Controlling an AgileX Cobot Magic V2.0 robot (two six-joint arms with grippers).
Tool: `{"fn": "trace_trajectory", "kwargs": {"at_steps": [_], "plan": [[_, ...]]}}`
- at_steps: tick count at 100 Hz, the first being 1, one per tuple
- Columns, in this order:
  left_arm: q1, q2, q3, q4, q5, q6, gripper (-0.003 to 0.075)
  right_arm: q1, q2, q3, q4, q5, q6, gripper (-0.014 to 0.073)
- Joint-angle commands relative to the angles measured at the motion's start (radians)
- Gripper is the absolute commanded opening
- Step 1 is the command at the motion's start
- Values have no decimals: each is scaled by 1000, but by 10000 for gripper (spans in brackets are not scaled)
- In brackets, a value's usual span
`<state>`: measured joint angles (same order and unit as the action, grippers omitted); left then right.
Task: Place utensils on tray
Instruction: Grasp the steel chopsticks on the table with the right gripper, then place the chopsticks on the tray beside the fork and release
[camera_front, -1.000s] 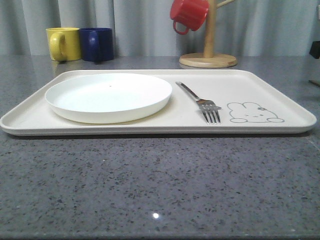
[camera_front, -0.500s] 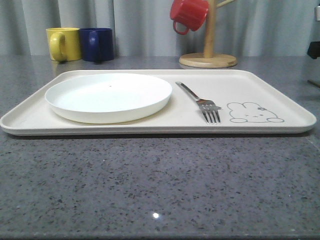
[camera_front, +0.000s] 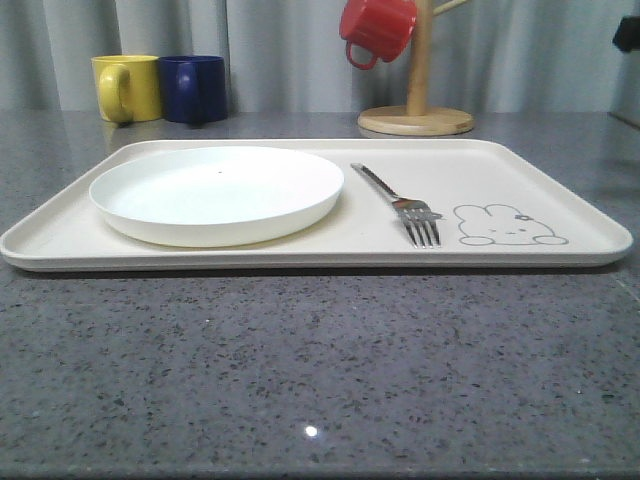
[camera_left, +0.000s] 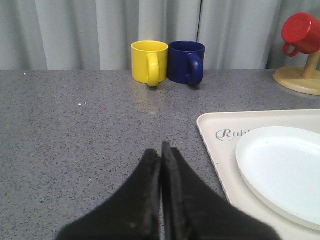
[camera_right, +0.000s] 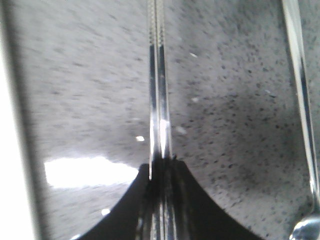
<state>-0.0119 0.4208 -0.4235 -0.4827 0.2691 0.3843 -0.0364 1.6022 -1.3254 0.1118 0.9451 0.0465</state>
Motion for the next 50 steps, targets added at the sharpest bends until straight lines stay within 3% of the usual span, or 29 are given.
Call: {"fn": "trace_trajectory", "kwargs": {"at_steps": [1, 28, 50], "plan": [[1, 5, -26, -10, -70, -7, -19, 35, -92, -34, 31, -18, 15, -46], [1, 5, -26, -10, -70, -7, -19, 255, -130, -34, 9, -77, 123, -46], [1, 5, -26, -10, -70, -7, -19, 419, -88, -34, -135, -166, 310, -46]]}}
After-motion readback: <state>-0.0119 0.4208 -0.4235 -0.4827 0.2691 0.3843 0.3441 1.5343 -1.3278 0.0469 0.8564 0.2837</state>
